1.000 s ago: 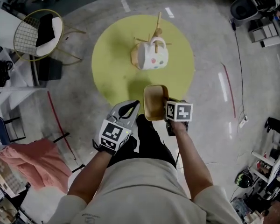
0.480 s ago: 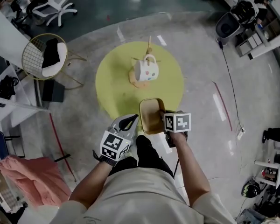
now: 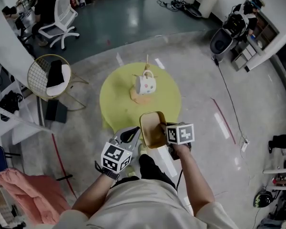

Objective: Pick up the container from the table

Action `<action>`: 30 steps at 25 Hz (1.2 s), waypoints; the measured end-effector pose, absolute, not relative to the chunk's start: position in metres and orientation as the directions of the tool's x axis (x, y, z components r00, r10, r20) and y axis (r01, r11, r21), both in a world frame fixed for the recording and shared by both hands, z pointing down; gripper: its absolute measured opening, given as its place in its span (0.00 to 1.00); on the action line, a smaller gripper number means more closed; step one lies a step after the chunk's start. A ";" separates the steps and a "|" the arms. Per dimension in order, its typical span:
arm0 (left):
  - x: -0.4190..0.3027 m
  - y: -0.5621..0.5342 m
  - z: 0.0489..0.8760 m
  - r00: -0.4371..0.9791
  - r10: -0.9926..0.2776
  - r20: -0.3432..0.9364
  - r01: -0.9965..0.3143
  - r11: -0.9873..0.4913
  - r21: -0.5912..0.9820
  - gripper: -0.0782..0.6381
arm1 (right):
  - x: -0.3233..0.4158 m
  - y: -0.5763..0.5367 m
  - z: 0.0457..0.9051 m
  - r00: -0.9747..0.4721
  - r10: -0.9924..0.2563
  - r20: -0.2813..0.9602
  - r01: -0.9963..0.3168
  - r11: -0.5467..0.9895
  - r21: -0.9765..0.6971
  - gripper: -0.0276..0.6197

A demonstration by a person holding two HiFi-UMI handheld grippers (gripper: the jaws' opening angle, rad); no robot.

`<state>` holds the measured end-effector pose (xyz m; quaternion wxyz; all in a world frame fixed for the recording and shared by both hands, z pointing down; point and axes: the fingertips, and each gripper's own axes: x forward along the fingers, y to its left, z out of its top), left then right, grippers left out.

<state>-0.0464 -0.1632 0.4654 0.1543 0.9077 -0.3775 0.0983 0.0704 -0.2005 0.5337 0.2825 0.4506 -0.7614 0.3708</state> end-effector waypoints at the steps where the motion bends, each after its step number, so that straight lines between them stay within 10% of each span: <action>1: -0.046 -0.160 0.462 0.698 -0.656 0.288 -0.714 -0.670 0.203 0.12 | 0.071 -0.197 0.529 -0.435 -0.482 0.761 -0.895 0.322 -0.308 0.08; 30: -0.045 -0.122 0.381 0.703 -0.697 0.140 -0.711 -0.688 0.142 0.12 | 0.052 -0.152 0.463 -0.461 -0.549 0.697 -0.873 0.421 -0.246 0.07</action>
